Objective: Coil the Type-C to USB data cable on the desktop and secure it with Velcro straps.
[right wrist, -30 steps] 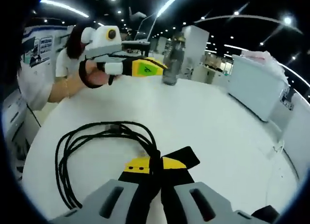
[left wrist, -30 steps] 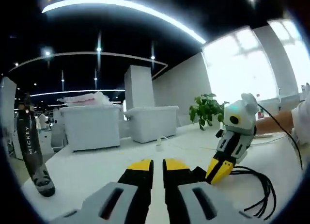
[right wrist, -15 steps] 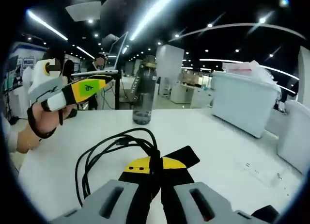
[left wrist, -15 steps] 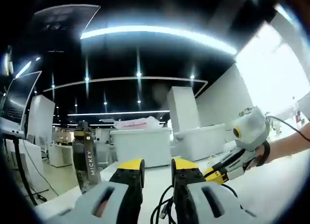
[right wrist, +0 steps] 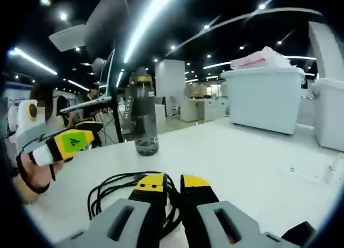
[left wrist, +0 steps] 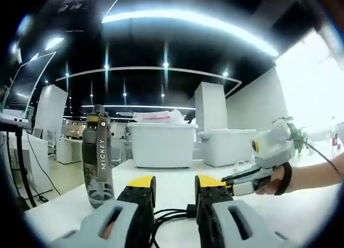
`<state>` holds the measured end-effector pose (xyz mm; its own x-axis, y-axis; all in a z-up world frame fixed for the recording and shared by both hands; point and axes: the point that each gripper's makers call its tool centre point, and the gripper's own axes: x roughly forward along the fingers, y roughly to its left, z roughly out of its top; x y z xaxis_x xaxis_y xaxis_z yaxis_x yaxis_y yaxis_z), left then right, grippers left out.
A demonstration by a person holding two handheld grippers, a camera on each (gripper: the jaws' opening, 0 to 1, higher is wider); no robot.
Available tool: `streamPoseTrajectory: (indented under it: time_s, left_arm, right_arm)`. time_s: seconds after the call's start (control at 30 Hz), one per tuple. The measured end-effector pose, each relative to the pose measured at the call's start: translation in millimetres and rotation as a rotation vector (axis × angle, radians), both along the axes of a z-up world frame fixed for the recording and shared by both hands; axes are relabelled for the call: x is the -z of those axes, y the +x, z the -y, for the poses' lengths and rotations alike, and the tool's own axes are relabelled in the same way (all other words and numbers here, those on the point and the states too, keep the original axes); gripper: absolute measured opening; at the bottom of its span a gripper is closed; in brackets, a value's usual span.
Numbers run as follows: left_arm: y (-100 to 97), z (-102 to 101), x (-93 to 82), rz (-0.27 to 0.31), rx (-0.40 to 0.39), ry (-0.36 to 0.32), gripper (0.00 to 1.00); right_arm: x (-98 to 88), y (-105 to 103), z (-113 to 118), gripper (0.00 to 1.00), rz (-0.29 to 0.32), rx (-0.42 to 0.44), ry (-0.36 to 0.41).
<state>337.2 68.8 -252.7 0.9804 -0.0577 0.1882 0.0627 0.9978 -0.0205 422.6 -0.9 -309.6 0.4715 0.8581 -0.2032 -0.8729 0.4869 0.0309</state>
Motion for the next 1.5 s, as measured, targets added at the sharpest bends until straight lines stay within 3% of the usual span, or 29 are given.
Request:
streamPoseTrajectory:
  time_s: [0.1,0.17,0.27,0.37,0.47,0.57,0.63,0.7,0.8,0.9,0.97,1.1,1.17,1.27,1.4,1.5]
  left_arm:
    - [1.0,5,2.7,-0.010,0.021,0.006,0.29]
    - [1.9,10,5.1,-0.015,0.040,0.003,0.28]
    - [6.4,20,11.6,-0.030,0.080,0.006,0.22]
    - [10.8,32,16.3,-0.047,0.108,0.053,0.21]
    - [13.9,44,8.2,-0.050,0.127,0.047,0.21]
    - [12.0,63,-12.7,-0.013,0.152,0.005,0.19]
    - [9.3,74,-28.1,0.049,0.139,-0.087,0.17]
    - [6.7,90,-28.6,0.052,0.167,-0.088,0.17]
    - [7.3,109,-19.7,0.055,0.144,-0.031,0.17]
    - [5.7,123,-1.3,0.040,0.118,0.079,0.18]
    - [4.5,127,6.3,0.032,0.121,0.079,0.18]
    - [3.7,121,17.6,0.013,0.101,0.067,0.19]
    - [5.1,115,24.9,-0.004,0.059,0.134,0.19]
    - [9.0,109,32.0,-0.016,0.058,0.079,0.20]
    - [13.5,109,41.1,-0.044,0.062,0.074,0.28]
    - [14.0,108,47.1,-0.071,0.051,0.113,0.34]
  right_arm:
    - [-7.3,-6,32,0.10,-0.023,0.039,0.045]
    - [-11.8,-16,56,0.10,-0.083,0.036,0.111]
    - [-16.6,-25,111,0.10,-0.120,0.113,0.171]
    - [-24.2,-30,159,0.10,-0.093,0.196,0.212]
    - [-30.1,-28,199,0.10,-0.038,0.272,0.197]
    - [-30.8,-28,236,0.12,0.021,0.364,0.183]
    - [-28.7,-24,253,0.14,0.002,0.420,0.209]
    - [-23.6,-20,270,0.15,-0.019,0.481,0.233]
    - [-21.0,-16,291,0.16,-0.010,0.557,0.306]
    - [-17.0,-18,301,0.20,0.024,0.587,0.302]
    - [-13.6,-17,308,0.23,0.063,0.611,0.259]
    - [-7.1,-17,312,0.26,0.052,0.642,0.277]
    - [-3.4,-15,315,0.30,0.069,0.667,0.270]
    - [3.4,-12,321,0.32,0.124,0.711,0.224]
    - [4.6,-16,315,0.39,0.181,0.689,0.174]
    - [0.6,-17,315,0.43,0.192,0.687,0.191]
